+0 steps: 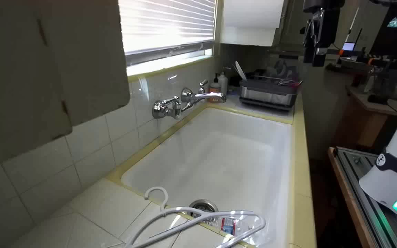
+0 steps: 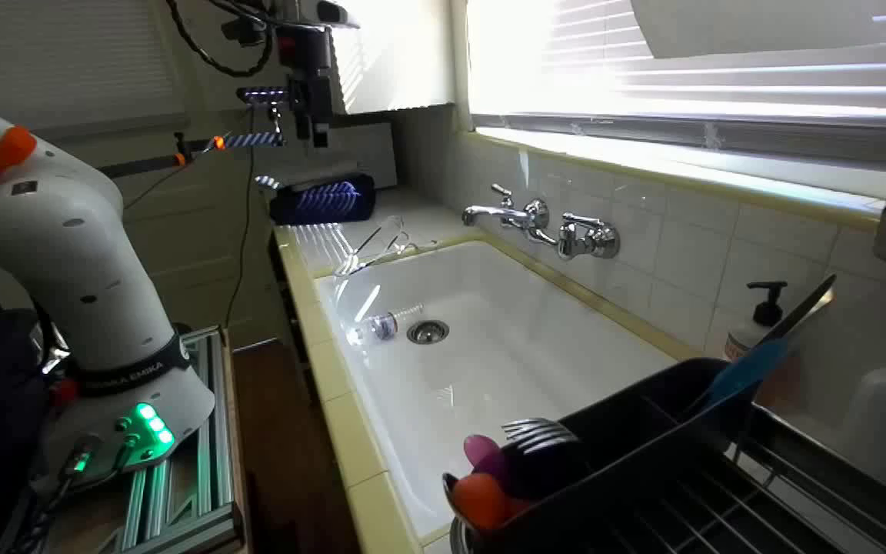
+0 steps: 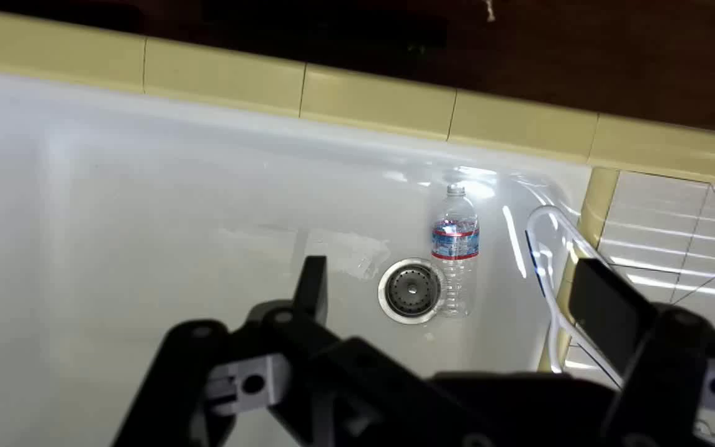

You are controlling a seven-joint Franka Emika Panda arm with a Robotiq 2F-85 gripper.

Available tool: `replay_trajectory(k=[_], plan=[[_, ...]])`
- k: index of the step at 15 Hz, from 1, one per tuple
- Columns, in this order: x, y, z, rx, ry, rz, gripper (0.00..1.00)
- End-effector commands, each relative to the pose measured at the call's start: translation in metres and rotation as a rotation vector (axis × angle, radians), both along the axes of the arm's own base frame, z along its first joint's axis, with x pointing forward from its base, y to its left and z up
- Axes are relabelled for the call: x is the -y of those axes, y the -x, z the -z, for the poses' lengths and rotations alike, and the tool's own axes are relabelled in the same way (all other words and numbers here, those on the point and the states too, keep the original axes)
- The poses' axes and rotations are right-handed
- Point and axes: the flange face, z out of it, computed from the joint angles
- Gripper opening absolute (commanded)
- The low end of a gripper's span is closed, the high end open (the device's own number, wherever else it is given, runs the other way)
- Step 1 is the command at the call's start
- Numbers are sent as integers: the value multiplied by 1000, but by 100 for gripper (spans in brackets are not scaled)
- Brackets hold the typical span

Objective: Hang the hanger on the tap

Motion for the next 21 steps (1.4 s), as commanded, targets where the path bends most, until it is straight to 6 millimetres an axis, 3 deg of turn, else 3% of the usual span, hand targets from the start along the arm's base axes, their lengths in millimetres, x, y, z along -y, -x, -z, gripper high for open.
replay_trajectory(k=[1, 9, 14, 19, 20, 21], plan=[[0, 0, -1, -1, 0, 0, 100], [0, 0, -1, 1, 0, 0, 100], [-4, -36, 61, 15, -12, -11, 100], [-32, -57, 129, 25, -95, -165, 100], [-21, -54, 106, 43, -50, -108, 100], [-26, -56, 118, 30, -61, -134, 100]])
